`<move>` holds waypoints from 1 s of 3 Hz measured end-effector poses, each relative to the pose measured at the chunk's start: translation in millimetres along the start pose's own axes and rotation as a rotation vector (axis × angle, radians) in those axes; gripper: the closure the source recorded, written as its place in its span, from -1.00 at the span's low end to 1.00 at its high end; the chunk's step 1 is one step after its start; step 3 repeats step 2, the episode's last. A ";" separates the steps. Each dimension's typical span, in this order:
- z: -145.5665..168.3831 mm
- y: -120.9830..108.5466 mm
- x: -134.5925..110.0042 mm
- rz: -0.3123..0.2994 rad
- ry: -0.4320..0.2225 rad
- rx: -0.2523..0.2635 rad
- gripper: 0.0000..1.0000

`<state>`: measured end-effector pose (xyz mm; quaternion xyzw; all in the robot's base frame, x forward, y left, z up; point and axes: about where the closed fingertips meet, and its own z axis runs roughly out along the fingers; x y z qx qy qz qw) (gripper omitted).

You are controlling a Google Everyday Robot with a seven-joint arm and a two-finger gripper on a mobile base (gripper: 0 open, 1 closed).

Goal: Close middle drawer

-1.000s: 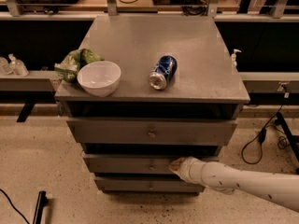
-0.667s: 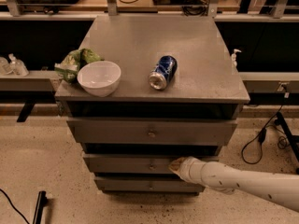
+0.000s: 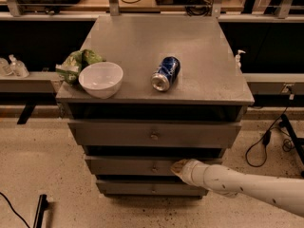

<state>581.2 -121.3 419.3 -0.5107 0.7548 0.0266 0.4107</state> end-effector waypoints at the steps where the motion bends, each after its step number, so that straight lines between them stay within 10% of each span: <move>1: -5.4 24.3 -3.9 0.001 -0.058 -0.050 1.00; 2: -19.6 82.5 -11.8 0.040 -0.124 -0.192 1.00; 3: -19.6 82.5 -11.8 0.040 -0.124 -0.192 1.00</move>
Offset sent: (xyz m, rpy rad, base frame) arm -0.1674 0.0765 -0.0176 0.2818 0.2863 0.3157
